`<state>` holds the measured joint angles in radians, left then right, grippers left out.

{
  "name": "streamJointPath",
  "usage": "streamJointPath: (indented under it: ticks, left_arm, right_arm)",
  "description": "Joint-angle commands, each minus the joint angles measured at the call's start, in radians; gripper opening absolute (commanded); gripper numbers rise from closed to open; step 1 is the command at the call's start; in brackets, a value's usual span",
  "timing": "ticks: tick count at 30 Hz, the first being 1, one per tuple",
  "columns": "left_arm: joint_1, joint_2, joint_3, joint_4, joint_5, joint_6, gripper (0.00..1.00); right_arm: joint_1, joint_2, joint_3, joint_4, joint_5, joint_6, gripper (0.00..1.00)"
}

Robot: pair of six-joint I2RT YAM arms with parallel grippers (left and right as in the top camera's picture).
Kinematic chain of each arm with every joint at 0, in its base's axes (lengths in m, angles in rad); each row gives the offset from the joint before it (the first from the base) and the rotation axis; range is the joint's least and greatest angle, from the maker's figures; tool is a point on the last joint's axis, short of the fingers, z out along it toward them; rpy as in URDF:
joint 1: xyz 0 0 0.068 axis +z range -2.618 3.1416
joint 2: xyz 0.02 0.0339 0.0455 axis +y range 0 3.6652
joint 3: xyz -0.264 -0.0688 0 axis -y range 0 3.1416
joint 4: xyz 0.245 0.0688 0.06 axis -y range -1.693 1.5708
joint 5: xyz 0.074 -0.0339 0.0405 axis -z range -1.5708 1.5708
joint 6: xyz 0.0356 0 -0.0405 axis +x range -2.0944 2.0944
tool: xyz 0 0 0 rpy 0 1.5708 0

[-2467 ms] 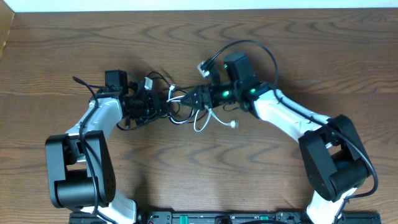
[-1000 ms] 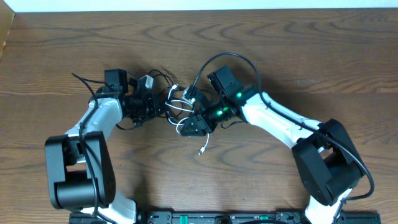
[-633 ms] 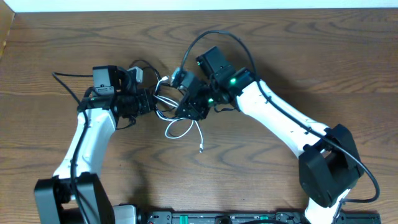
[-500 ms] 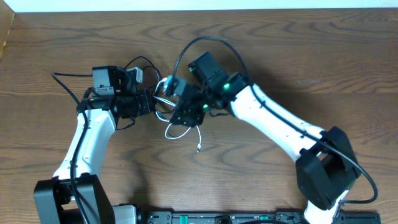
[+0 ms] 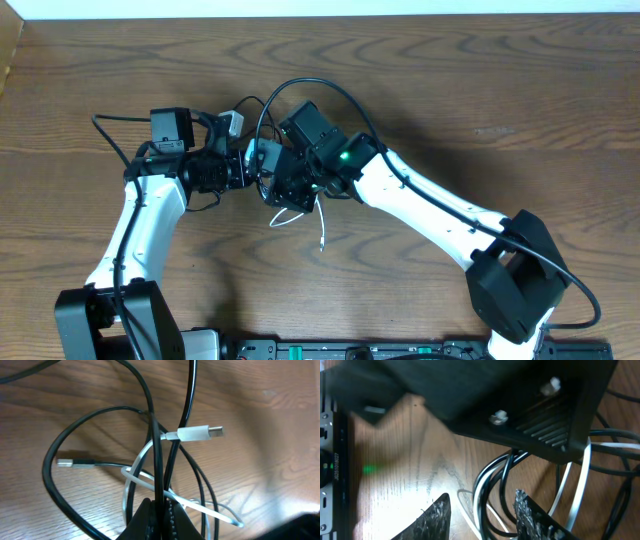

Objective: Untangle cables

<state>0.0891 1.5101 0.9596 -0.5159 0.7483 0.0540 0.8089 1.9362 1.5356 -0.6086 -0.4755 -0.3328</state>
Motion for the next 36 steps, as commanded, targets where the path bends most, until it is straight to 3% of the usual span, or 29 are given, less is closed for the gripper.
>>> streamJointPath:
  ticks: [1,5,10,16,23,31,36]
  left_arm:
    - [0.000,-0.003,0.015,0.000,0.060,0.032,0.08]
    - [0.000,-0.003,0.015,0.001,0.060,0.032,0.08]
    - [0.000,-0.003,0.015,0.002,0.014,0.031,0.08]
    - [0.000,-0.001,0.015,0.008,0.006,0.019,0.08]
    - [0.000,-0.001,0.013,0.023,-0.061,-0.048,0.08]
    - [0.000,-0.001,0.013,0.028,-0.087,-0.076,0.08]
    - [0.000,-0.001,0.013,0.028,-0.193,-0.145,0.08]
  right_arm:
    - [-0.002,0.046,0.007,-0.001,-0.045,0.004,0.36]
    - [-0.003,0.073,0.007,0.001,-0.052,0.022,0.31]
    - [-0.003,0.081,0.007,0.010,-0.099,0.030,0.17]
    - [-0.003,0.109,0.007,-0.011,-0.149,0.067,0.11]
    - [-0.003,0.175,0.006,0.001,-0.319,0.067,0.14]
    - [-0.004,0.181,0.006,-0.002,-0.324,0.067,0.14]
    - [-0.011,0.185,0.006,0.003,-0.312,0.055,0.06]
